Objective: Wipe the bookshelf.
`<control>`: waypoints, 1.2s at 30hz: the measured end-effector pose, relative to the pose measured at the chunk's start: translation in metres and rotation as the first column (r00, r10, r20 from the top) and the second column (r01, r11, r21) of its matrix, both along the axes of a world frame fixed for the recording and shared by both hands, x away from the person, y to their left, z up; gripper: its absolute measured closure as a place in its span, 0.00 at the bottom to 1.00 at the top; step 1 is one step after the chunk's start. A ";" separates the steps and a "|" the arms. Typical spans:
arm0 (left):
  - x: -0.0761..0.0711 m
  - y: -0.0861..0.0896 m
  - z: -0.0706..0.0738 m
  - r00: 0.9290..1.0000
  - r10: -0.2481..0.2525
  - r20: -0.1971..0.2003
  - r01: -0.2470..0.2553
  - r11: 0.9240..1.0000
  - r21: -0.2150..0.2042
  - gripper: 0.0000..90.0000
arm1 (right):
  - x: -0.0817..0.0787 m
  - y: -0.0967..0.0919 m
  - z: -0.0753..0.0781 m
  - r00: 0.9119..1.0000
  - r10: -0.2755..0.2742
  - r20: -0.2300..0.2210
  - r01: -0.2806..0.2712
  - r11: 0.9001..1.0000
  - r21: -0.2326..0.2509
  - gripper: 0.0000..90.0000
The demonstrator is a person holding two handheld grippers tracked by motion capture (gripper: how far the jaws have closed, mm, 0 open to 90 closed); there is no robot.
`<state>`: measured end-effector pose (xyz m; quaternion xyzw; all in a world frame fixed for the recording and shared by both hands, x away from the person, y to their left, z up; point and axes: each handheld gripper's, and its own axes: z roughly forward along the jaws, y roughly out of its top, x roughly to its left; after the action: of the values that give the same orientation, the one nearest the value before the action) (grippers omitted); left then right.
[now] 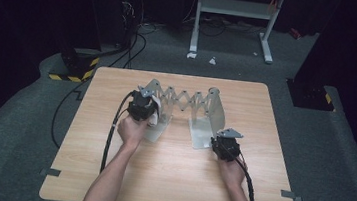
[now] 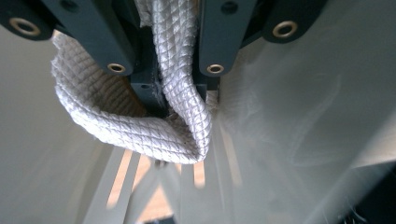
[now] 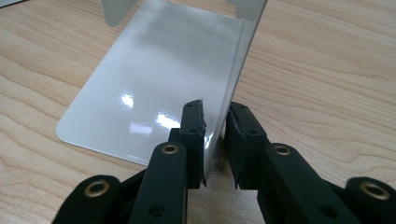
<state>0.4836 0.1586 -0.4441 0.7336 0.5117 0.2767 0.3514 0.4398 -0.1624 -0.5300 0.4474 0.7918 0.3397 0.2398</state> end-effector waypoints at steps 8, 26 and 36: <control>0.005 0.000 0.015 1.000 -0.012 0.029 0.013 1.000 -0.017 0.89 | 0.000 0.000 0.000 1.000 0.000 0.000 0.000 1.000 0.000 0.86; 0.020 -0.006 -0.011 0.999 -0.009 -0.042 0.010 1.000 0.019 0.89 | 0.000 0.000 0.000 1.000 0.001 -0.003 -0.001 1.000 0.004 0.86; 0.021 -0.007 -0.024 0.999 -0.010 -0.051 0.012 0.999 0.030 0.89 | 0.000 0.000 0.000 1.000 0.001 -0.001 -0.001 1.000 0.002 0.86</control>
<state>0.5042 0.1513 -0.4686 0.7485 0.5122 0.2636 0.3286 0.4399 -0.1625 -0.5300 0.4476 0.7918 0.3403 0.2386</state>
